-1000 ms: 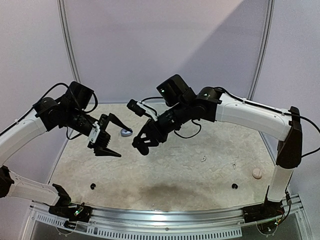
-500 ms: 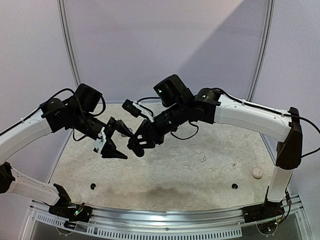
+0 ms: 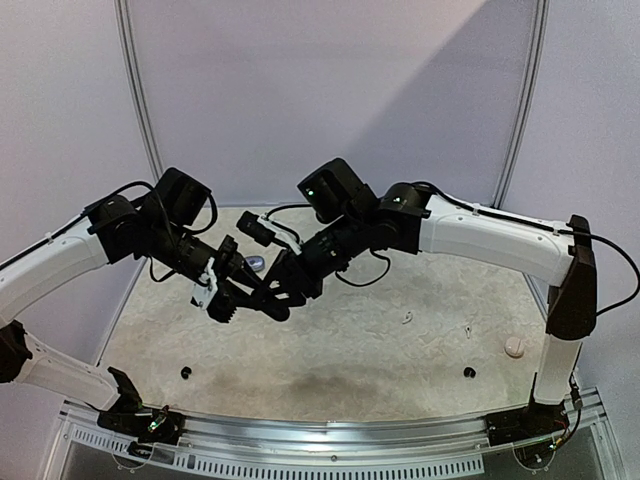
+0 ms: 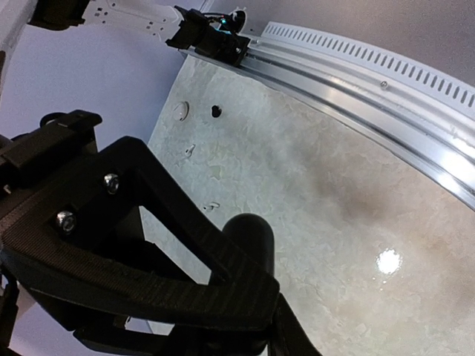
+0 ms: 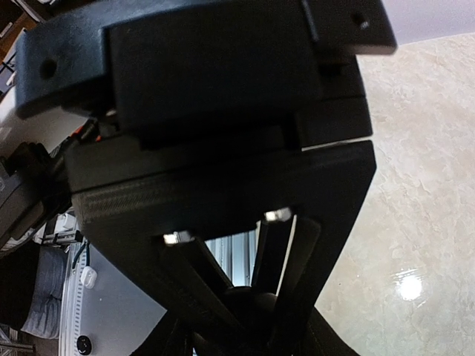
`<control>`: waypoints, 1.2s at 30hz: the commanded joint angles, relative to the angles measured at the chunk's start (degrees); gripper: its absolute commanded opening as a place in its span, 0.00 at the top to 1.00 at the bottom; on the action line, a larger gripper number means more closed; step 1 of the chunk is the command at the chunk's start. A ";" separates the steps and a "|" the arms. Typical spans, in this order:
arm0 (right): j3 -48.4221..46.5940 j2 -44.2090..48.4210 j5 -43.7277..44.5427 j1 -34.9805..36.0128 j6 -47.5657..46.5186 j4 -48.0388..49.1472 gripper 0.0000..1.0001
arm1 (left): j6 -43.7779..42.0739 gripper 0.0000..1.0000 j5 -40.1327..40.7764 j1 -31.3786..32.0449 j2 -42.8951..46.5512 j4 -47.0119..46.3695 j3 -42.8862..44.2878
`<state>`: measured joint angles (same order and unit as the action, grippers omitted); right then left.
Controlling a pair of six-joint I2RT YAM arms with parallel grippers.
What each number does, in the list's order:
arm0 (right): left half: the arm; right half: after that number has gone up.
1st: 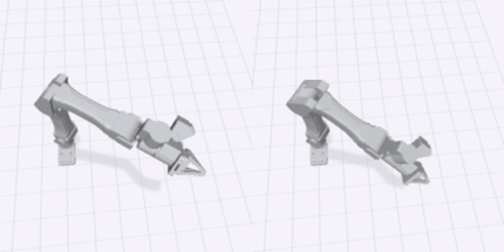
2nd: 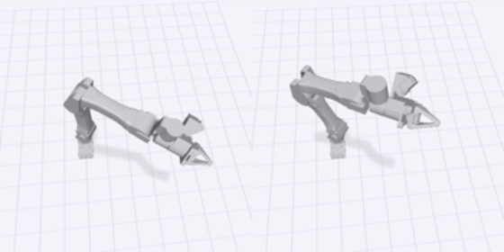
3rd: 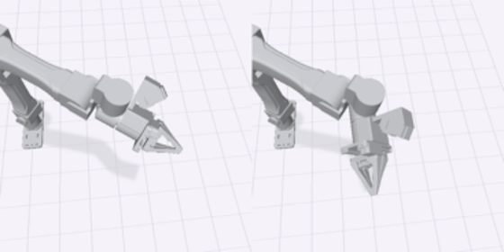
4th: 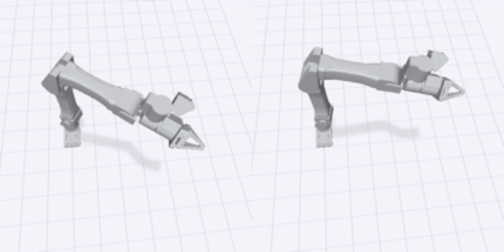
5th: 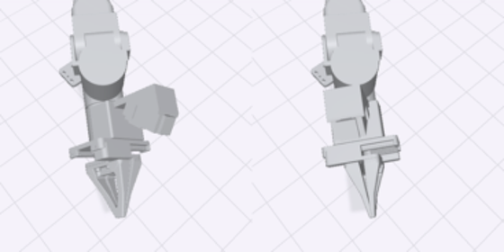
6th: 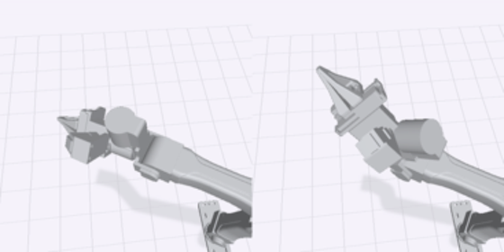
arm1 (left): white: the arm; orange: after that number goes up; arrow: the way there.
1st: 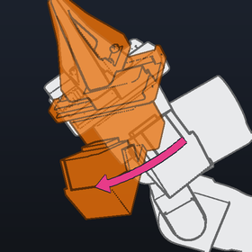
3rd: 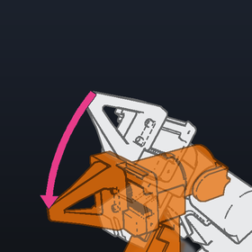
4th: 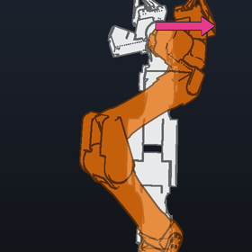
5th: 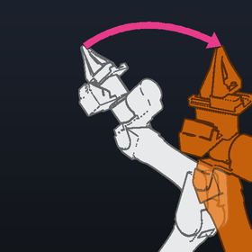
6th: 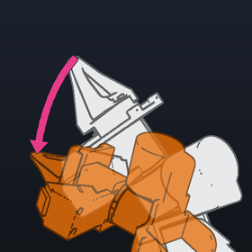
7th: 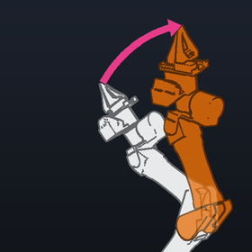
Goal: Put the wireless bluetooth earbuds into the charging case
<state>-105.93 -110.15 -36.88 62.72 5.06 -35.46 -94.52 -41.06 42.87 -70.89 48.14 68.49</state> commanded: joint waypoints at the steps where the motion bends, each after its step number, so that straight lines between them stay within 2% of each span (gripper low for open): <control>1: -1.29 -0.33 -0.06 0.17 -0.42 2.32 0.84 | 0.17 1.00 -0.45 0.98 0.98 2.23 0.68; 2: -1.30 -0.36 0.40 0.14 -0.34 2.33 0.79 | 0.59 1.00 -0.24 0.99 1.14 2.30 0.60; 6: -0.71 0.75 4.59 0.19 -0.04 2.26 0.36 | 5.38 1.00 0.48 0.99 2.00 1.28 0.00; 7: 0.01 1.56 6.44 0.13 -0.20 2.61 0.29 | 8.00 1.00 0.69 0.99 2.46 0.55 -0.35; 9: 2.59 4.00 10.18 0.08 -0.74 3.81 0.21 | 14.22 1.00 1.03 0.99 3.34 -1.50 -1.24; 13: 7.85 9.96 15.39 0.05 -1.71 9.21 0.12 | 30.34 1.00 1.81 0.61 4.99 -5.44 -2.59; 19: 17.94 19.51 19.64 0.06 -3.95 19.67 0.13 | 52.39 1.00 0.73 -1.00 6.61 -10.88 -4.65; 22: 20.56 20.74 20.74 0.07 -3.41 22.06 0.17 | 64.97 1.00 -1.22 -2.28 6.94 -14.81 -5.28; 25: 20.77 19.33 17.61 0.20 -3.23 21.31 0.22 | 76.11 1.00 -3.15 -3.38 7.57 -19.29 -6.00; 32: 19.21 15.73 15.53 0.82 -3.97 19.53 0.31 | 81.03 1.00 -4.24 -3.85 7.91 -21.01 -6.35; 36: 18.59 14.63 15.92 0.87 -3.77 19.41 0.48 | 81.16 1.00 -4.73 -3.92 7.88 -20.99 -6.35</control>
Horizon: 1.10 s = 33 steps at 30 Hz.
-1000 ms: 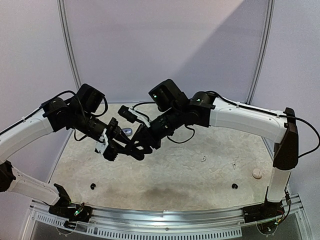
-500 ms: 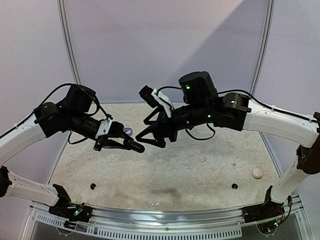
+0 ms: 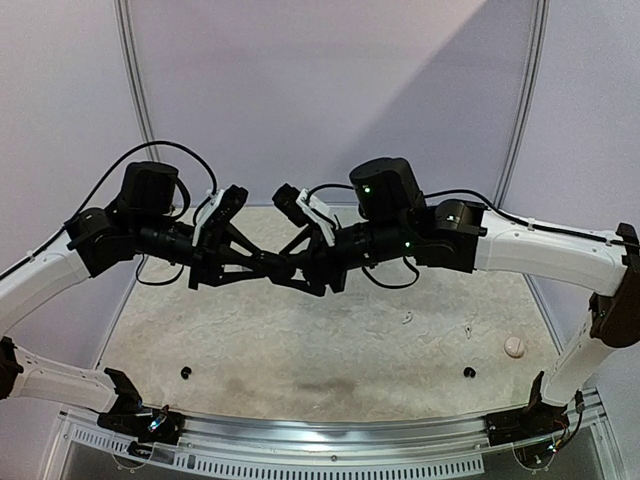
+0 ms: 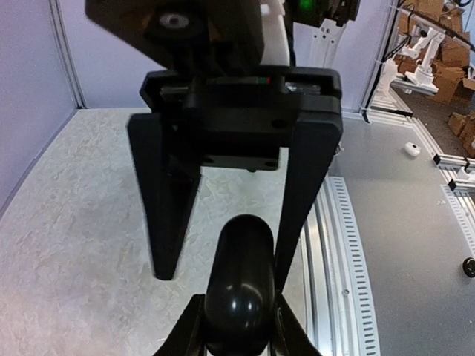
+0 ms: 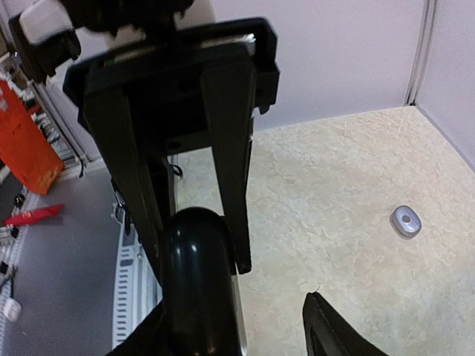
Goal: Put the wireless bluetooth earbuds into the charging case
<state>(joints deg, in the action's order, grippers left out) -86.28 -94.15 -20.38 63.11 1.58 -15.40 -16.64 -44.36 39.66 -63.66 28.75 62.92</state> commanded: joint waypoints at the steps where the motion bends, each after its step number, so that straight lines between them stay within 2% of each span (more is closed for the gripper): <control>1: -1.08 -1.49 -0.73 0.44 -0.23 -0.65 0.56 | 3.47 1.00 -1.43 -0.72 0.64 -1.73 -0.78; 4: -1.07 -1.69 -0.87 0.39 0.24 -0.37 0.70 | 3.57 1.00 -1.82 -0.80 0.64 -1.91 -0.78; 15: -1.41 -0.72 -2.11 0.44 -0.16 -0.14 0.98 | 3.46 1.00 -2.54 -1.24 0.29 -1.23 -1.21; 16: -1.54 -0.69 -2.16 0.47 -0.25 -0.34 1.00 | 3.45 0.96 -2.45 -1.33 0.29 -1.13 -1.22; 17: -1.67 -0.49 -2.27 0.48 -0.43 -0.68 1.00 | 3.60 0.76 -2.45 -1.46 0.28 -1.01 -1.22; 19: -1.59 -0.16 -2.46 0.44 -0.68 -0.74 1.00 | 3.70 0.24 -3.77 -2.31 0.60 -1.13 -1.37; 20: -1.30 0.41 -2.58 0.43 -0.83 -0.46 1.00 | 3.67 0.12 -5.91 -3.09 0.81 -1.22 -1.51; 21: -0.93 0.86 -2.68 0.43 -0.95 -0.16 1.00 | 3.34 0.06 -7.80 -4.04 1.06 -1.31 -1.82; 24: -0.17 2.67 -3.32 0.50 -0.93 0.81 1.00 | 1.90 0.04 -12.75 -6.44 2.24 -3.00 -3.94; 28: -0.75 3.44 -5.24 0.45 -0.55 1.24 1.00 | -0.16 0.08 -12.28 -6.70 4.87 -6.90 -7.15; 33: -3.06 2.56 -7.30 0.51 0.52 0.63 1.00 | 7.60 0.34 -11.26 -6.12 4.56 -13.53 -7.70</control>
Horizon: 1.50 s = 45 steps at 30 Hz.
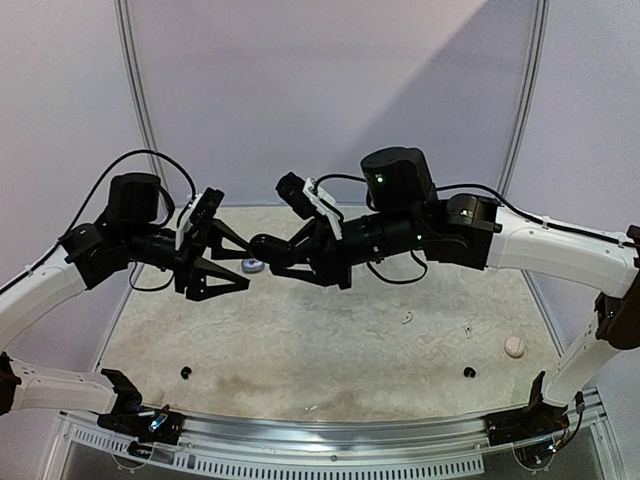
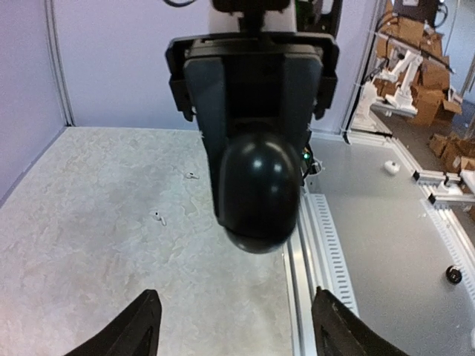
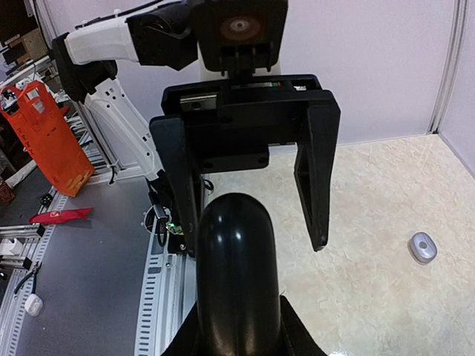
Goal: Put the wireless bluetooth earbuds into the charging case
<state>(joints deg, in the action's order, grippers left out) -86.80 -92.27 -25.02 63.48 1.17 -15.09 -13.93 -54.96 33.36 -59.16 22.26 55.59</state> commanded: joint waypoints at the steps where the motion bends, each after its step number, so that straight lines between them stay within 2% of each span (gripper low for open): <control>1: -3.28 0.32 -3.13 0.09 1.20 0.10 1.00 | 6.42 0.36 -0.68 0.33 0.13 -8.11 -0.32; 8: -14.33 -4.57 -6.40 0.14 9.28 -9.29 1.00 | 12.20 0.36 -0.82 0.78 2.59 -12.80 -1.06; 14: -13.52 -5.59 -6.29 0.11 13.34 -9.38 1.00 | 17.77 0.24 -1.37 0.74 3.52 -16.75 -1.49; 18: -14.37 -6.05 -6.15 0.14 12.91 -9.20 1.00 | 19.86 0.21 -0.85 0.89 2.71 -18.30 -0.83; 19: -14.62 -6.12 -5.97 0.09 12.77 -9.36 1.00 | 19.96 0.25 -0.53 1.07 2.39 -17.83 -0.57; 22: -14.77 -6.17 -5.28 0.17 12.18 -9.61 1.00 | 19.56 0.49 -0.32 1.47 1.39 -15.69 0.18; 24: -15.07 -6.32 -5.01 0.19 11.72 -9.87 1.00 | 19.38 0.61 -0.77 1.61 1.08 -15.15 0.13; 28: -16.18 -6.81 -4.52 0.18 10.48 -10.83 1.00 | 19.15 0.78 -1.15 1.62 0.80 -15.17 0.30; 30: -16.96 -7.23 -4.43 0.16 9.72 -11.93 1.00 | 19.20 0.79 -1.23 1.62 0.71 -15.42 0.37; 33: -18.03 -8.01 -3.90 0.15 8.51 -13.98 1.00 | 19.38 0.73 -1.50 1.62 0.54 -15.84 0.46; 38: -18.05 -8.10 -3.14 0.17 7.49 -14.11 1.00 | 19.83 0.68 -1.88 1.62 0.29 -16.23 0.63; 45: -17.96 -8.34 -2.76 0.15 6.86 -14.52 1.00 | 20.01 0.69 -2.29 1.62 -0.24 -16.40 0.90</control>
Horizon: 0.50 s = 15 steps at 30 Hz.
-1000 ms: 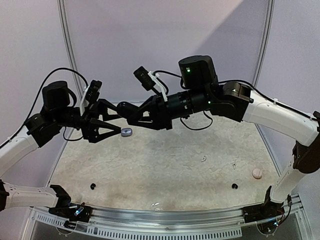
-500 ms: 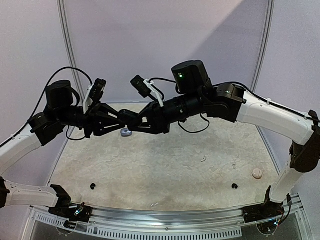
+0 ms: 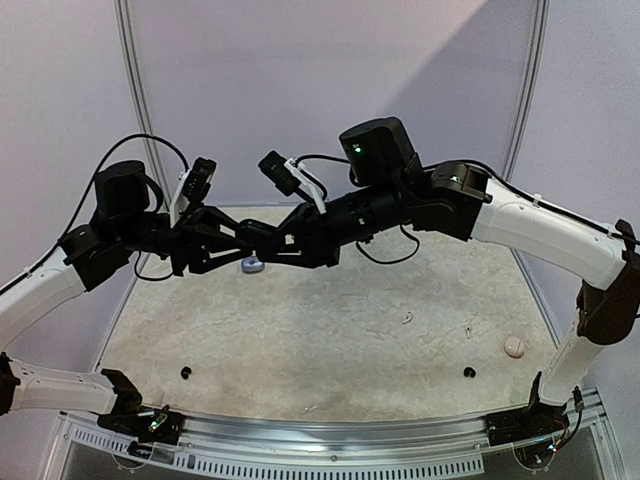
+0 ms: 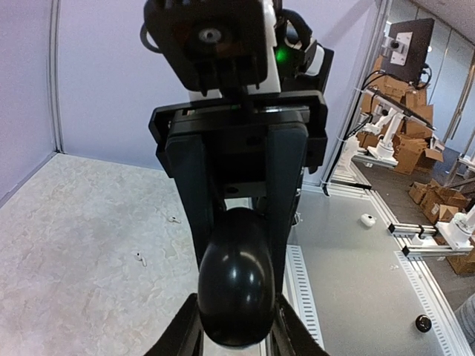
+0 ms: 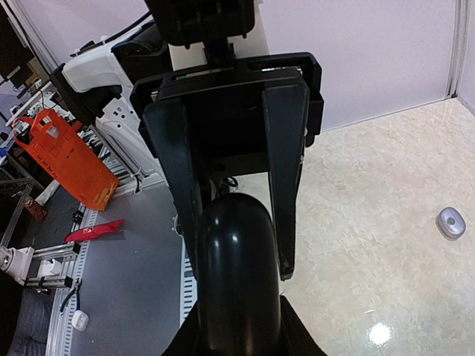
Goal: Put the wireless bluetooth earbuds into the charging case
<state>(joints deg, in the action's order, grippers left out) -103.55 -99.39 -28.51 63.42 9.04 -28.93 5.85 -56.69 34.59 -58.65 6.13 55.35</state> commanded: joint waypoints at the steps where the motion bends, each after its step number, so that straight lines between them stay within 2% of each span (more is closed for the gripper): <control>1: -1.17 -1.28 0.93 0.26 -1.11 -0.80 1.00 | 0.26 0.68 -0.57 0.39 -0.76 -0.32 1.16; 3: -1.15 -1.41 1.44 0.26 -1.36 -1.32 1.00 | 0.24 0.63 -0.63 0.39 -0.85 -0.35 1.31; 8: -1.09 -1.33 2.01 0.22 -2.07 -1.46 1.00 | 0.25 0.64 -0.75 0.39 -1.04 -0.24 1.59; 10: -1.04 -1.33 2.06 0.23 -2.23 -1.48 1.00 | 0.17 0.70 -0.71 0.39 -1.12 -0.31 1.69; 14: -0.95 -1.42 2.37 0.22 -2.34 -1.66 1.00 | -0.13 0.89 -0.35 0.38 -1.05 0.12 1.86; 15: -0.82 -1.37 2.90 0.25 -2.44 -1.61 0.95 | -0.40 0.94 -0.16 0.31 -1.03 0.31 1.86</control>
<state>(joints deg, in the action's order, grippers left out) -103.55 -99.74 -27.31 63.44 6.96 -29.74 5.91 -57.04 34.59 -59.29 6.33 56.01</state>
